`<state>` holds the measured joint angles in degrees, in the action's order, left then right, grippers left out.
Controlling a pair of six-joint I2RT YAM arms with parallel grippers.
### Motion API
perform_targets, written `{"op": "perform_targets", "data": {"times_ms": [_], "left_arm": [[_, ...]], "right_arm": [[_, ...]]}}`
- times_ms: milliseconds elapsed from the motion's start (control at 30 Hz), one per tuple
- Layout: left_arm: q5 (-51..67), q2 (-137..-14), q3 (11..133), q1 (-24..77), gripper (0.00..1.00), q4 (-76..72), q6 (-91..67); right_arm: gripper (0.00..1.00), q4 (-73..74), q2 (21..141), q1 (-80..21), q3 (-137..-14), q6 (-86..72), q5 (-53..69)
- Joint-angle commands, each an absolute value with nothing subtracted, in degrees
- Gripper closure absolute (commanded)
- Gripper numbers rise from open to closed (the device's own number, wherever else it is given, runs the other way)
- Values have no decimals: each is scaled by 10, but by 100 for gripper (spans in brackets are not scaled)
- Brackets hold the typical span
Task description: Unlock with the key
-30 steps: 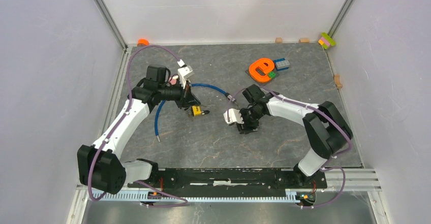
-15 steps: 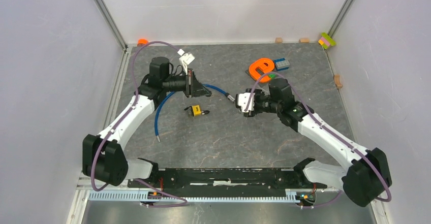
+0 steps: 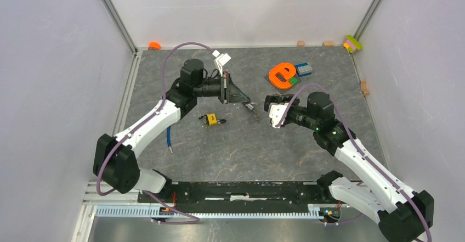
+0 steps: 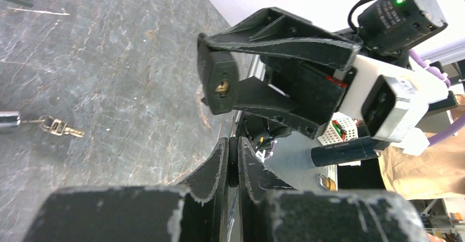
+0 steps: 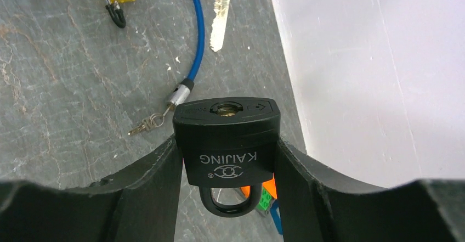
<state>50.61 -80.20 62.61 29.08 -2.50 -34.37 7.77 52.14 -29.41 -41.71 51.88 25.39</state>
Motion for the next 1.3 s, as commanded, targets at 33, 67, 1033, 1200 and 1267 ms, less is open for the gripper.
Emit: {"op": "perform_targets", "data": {"times_ms": [33,67,1033,1200,1267], "left_arm": [[478,-816,667,322,98,-63,-368],[476,-817,668,324,98,-66,-368],[403,-845,657,350,98,-45,-331],[401,-835,654,350,98,-39,-321],[403,-833,651,350,98,-39,-318]], "right_arm": [[100,19,510,-285,-412,527,276],[100,20,512,-284,-412,526,280],[100,7,531,-280,-417,492,293],[100,6,532,-278,-419,487,292],[100,5,532,-278,-420,485,290]]}}
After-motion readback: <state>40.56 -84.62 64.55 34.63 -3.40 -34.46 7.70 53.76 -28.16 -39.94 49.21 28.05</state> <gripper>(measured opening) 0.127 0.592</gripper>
